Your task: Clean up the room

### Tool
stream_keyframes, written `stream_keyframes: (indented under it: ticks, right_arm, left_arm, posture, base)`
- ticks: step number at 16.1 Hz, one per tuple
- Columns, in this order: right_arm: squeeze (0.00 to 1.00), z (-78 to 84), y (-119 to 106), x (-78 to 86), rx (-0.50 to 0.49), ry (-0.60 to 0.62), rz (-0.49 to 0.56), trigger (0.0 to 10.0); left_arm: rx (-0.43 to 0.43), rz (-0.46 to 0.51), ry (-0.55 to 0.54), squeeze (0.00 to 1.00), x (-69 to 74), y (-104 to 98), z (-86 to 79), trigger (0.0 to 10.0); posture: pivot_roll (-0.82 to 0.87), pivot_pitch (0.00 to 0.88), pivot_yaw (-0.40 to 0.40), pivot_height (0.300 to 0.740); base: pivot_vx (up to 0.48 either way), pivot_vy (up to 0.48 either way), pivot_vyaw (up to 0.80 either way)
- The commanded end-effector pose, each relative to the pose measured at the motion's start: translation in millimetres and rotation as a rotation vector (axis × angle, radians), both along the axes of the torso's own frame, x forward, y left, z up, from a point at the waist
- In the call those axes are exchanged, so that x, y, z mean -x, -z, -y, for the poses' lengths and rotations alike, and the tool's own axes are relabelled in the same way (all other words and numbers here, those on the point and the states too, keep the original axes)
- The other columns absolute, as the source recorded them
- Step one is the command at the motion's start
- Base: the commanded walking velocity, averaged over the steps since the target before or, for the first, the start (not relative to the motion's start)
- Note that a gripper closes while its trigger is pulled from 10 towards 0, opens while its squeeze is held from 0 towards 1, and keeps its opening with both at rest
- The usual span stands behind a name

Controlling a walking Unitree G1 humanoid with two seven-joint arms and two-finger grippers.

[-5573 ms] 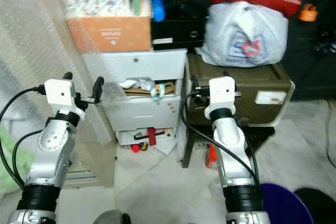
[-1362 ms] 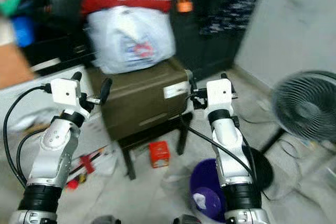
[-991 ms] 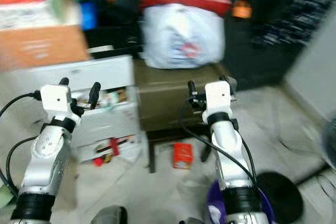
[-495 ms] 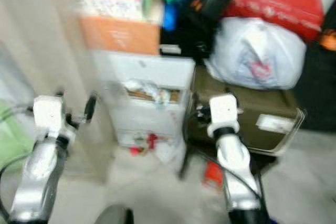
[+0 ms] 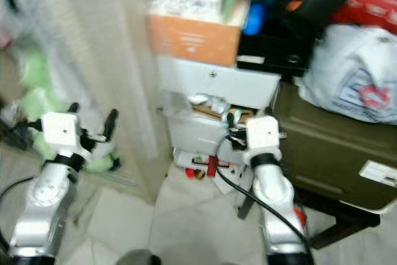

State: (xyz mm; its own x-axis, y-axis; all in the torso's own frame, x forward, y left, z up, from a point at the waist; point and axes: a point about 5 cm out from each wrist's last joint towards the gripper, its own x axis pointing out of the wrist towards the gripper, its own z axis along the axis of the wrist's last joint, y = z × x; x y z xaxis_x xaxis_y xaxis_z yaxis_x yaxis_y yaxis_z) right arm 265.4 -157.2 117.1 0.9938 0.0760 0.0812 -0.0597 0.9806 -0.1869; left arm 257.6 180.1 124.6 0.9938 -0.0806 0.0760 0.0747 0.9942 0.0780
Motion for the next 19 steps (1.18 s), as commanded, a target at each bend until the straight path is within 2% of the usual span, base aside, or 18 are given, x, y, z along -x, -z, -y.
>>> stream_keyframes:
  ticks: [1, 13, 19]
  right_arm:
    - [0.0, 2.8, -4.1, -0.4, 0.003, 0.014, 0.012, 10.0]
    - [0.0, -4.0, -12.8, -12.9, 0.027, -0.055, 0.025, 10.0]
    - [0.0, -2.3, -14.4, -12.8, 0.042, -0.064, 0.032, 10.0]
  left_arm:
    - [-0.007, -0.007, -0.011, 0.0, -0.8, 0.0, 0.3, 10.0]
    - [0.021, -0.03, -0.119, 0.0, 2.5, 3.7, -0.3, 10.0]
    - [0.023, -0.032, -0.147, 0.0, 0.3, 3.8, 0.0, 10.0]
  posture:
    - [-0.02, 0.0, 0.014, 0.74]
    - [0.0, 0.0, -0.044, 0.74]
    - [-0.02, 0.0, -0.038, 0.74]
  base:
    - [0.0, 0.0, 0.72]
    - [0.0, 0.0, 0.8]
    - [0.0, 0.0, 0.8]
